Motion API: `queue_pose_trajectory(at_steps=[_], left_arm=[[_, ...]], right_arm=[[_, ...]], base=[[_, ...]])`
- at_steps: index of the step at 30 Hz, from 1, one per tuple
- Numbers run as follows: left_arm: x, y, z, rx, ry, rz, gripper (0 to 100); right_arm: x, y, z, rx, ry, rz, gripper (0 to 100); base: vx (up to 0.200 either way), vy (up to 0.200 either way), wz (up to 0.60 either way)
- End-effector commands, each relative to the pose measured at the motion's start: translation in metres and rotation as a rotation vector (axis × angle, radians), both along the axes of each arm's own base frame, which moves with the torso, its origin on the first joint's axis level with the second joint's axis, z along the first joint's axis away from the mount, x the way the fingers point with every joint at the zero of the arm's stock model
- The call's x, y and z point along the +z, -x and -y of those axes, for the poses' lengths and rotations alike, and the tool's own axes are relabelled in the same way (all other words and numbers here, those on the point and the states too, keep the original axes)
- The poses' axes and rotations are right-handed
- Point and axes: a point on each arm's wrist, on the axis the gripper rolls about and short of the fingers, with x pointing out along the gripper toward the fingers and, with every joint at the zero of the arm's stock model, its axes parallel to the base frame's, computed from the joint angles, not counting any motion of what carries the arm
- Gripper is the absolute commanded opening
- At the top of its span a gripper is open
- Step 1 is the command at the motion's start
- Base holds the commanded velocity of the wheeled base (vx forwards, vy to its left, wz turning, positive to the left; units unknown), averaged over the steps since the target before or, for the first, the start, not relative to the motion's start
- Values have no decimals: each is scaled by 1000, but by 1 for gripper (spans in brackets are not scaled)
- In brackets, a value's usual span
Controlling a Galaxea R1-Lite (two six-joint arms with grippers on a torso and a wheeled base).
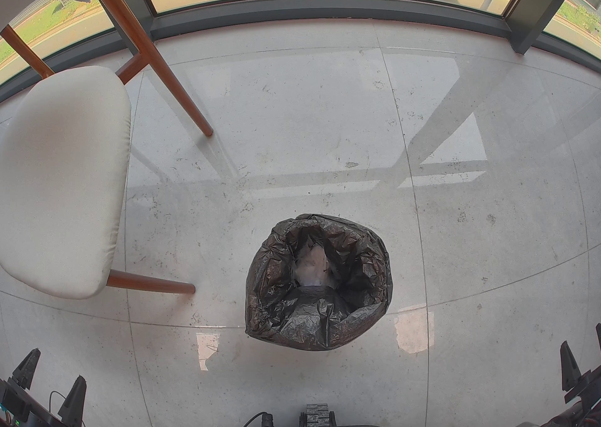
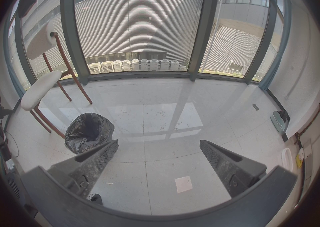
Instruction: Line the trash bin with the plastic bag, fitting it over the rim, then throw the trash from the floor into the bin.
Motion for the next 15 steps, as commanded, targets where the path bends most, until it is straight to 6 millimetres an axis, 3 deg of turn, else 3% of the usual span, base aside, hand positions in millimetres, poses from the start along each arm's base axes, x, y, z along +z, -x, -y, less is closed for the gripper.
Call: queue_pose_trajectory(at_steps=[1, 6, 10, 15], left_arm=[[0, -1, 0, 14, 28, -3, 100], [0, -1, -1, 73, 55, 1, 100], [-1, 3, 0, 162, 57, 49, 100], [-1, 4, 0, 148, 43, 74, 100]], right_arm=[[-5, -1, 0, 33, 0, -23, 100], [-5, 1, 2, 165, -4, 1, 100], [-6, 5, 1, 110, -2, 50, 100], [-7, 7, 2, 93, 1, 83, 100]], base=[[0, 0, 0], [0, 0, 0], [0, 0, 0], [0, 0, 0]])
